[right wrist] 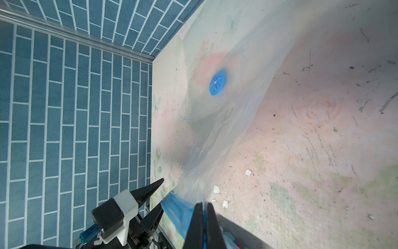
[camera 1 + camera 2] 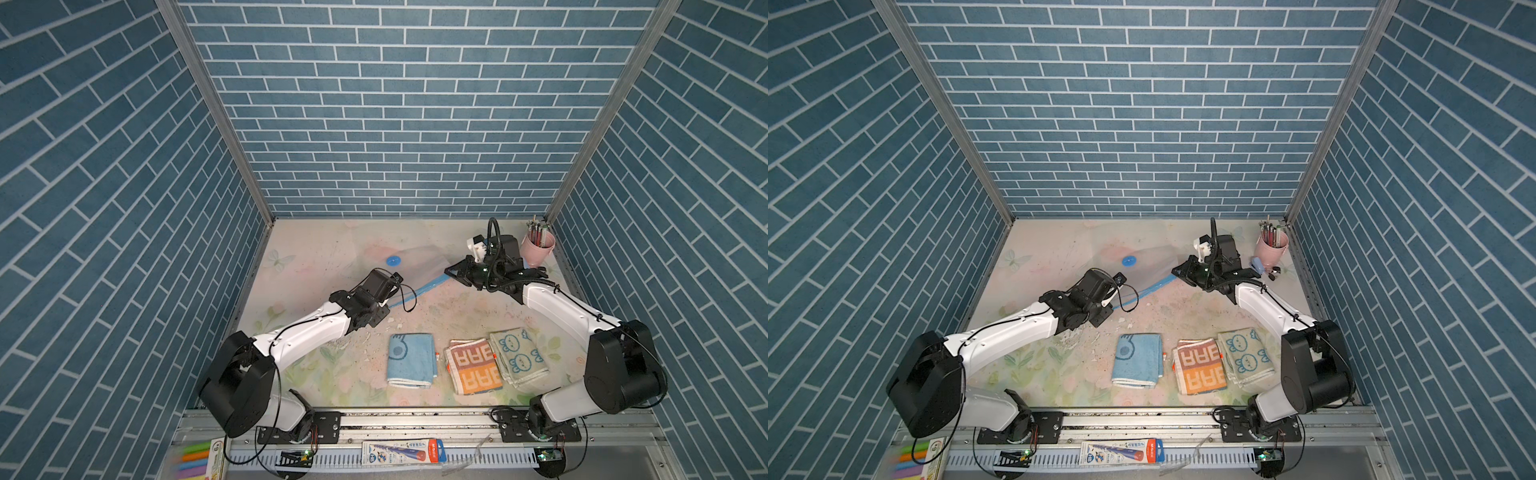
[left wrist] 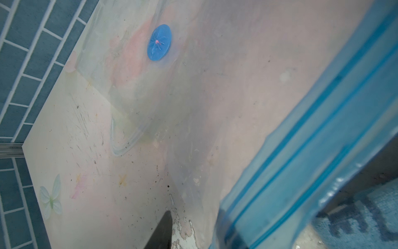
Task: Place the folded towel into the vacuum bag
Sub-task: Open the vacuum bag at the center of the board.
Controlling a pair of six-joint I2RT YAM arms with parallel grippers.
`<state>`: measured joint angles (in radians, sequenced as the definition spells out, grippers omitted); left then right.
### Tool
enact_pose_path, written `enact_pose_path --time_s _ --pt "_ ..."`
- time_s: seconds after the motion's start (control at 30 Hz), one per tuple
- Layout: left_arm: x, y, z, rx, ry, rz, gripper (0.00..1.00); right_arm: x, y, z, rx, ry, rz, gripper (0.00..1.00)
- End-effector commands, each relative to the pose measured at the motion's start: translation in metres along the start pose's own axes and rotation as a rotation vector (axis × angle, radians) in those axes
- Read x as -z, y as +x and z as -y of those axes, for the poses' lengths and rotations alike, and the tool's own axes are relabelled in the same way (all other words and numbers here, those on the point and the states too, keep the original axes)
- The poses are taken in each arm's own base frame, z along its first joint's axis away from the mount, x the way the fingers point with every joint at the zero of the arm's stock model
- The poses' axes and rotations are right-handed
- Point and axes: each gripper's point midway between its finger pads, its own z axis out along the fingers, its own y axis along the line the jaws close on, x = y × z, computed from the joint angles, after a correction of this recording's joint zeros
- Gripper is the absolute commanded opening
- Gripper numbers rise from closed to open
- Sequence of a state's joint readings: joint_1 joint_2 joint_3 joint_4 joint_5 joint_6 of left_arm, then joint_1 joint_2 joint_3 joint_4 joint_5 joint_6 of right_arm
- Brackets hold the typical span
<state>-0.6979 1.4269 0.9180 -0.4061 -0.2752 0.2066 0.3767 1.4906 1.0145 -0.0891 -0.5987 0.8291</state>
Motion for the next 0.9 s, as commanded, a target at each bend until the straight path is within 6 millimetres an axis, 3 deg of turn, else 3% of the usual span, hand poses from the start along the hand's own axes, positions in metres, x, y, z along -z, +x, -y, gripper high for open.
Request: enact_pose_path --time_s 0.0,0.27,0.4,0.5,0.6,0.67,0.77,0.87 --pt "0.001 0.006 -0.002 0.010 0.004 -0.040 0.31 0.005 -0.014 -0.014 0.056 -0.019 0.048 0.00" --pt "0.003 -0.001 0.008 0.021 0.069 -0.011 0.15 -0.002 -0.014 -0.013 0.051 -0.020 0.034 0.00" --pt "0.001 -0.005 0.019 0.032 0.135 0.006 0.02 -0.004 -0.015 -0.012 0.047 -0.020 0.028 0.00" --pt "0.000 -0.009 0.024 0.058 0.167 0.013 0.00 -0.003 -0.016 -0.012 0.045 -0.009 0.035 0.02" --pt "0.002 -0.016 0.026 0.099 0.185 0.046 0.00 0.000 -0.017 -0.006 0.032 0.033 0.049 0.43" --pt "0.004 -0.020 0.021 0.139 0.169 0.058 0.00 0.005 -0.020 -0.001 0.029 0.075 0.076 0.57" --pt "0.007 -0.026 0.014 0.193 0.145 0.049 0.00 0.017 -0.025 0.001 0.036 0.110 0.135 0.70" --pt "0.009 -0.028 0.011 0.223 0.142 0.003 0.00 0.030 -0.026 -0.006 0.057 0.114 0.185 0.73"
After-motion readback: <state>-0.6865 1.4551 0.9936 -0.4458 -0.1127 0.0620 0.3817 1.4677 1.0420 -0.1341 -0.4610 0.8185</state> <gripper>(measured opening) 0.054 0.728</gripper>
